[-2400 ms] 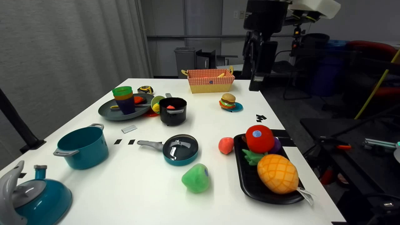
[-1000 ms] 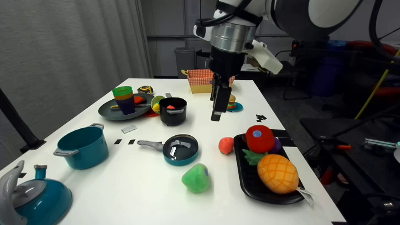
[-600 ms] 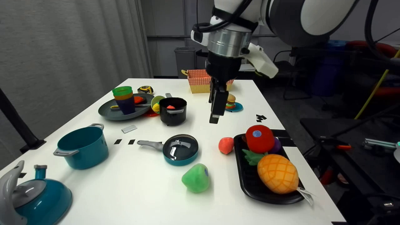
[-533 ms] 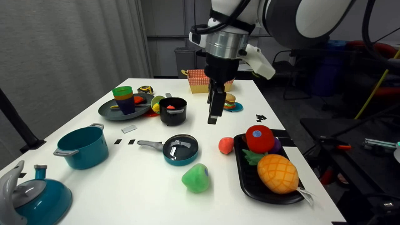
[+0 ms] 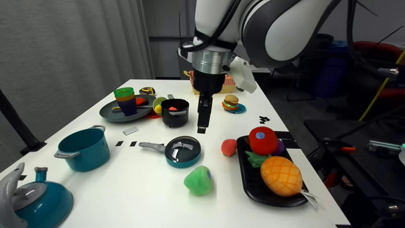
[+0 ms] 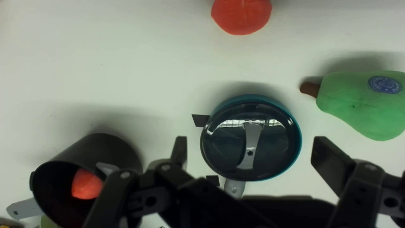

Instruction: Put the black lid on top of the small black pot

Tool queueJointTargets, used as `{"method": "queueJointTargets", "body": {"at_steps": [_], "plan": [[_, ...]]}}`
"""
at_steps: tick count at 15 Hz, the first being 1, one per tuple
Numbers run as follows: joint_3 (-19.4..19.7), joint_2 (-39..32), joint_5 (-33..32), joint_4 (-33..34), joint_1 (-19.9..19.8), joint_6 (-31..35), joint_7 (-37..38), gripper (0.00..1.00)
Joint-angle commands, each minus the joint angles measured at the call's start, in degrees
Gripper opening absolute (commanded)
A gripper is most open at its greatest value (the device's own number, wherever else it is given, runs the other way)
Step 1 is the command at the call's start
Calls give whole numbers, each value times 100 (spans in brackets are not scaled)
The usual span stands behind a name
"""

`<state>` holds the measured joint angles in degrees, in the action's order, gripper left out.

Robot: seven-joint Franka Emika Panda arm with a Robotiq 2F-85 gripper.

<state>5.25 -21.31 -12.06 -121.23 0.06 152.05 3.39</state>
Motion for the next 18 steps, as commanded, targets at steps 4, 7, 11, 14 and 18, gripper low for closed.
{"method": "queueJointTargets", "body": {"at_steps": [4,7,11,14,18], "plan": [[242,-839,-164,862,238,162,392,100],[283,-1136,-149,1166,322,166,481,100],[293,-1480,-85,1499,387,129,567,100],[307,-1705,-54,1720,415,101,607,100],[311,-1926,-22,1937,422,68,608,100]]}}
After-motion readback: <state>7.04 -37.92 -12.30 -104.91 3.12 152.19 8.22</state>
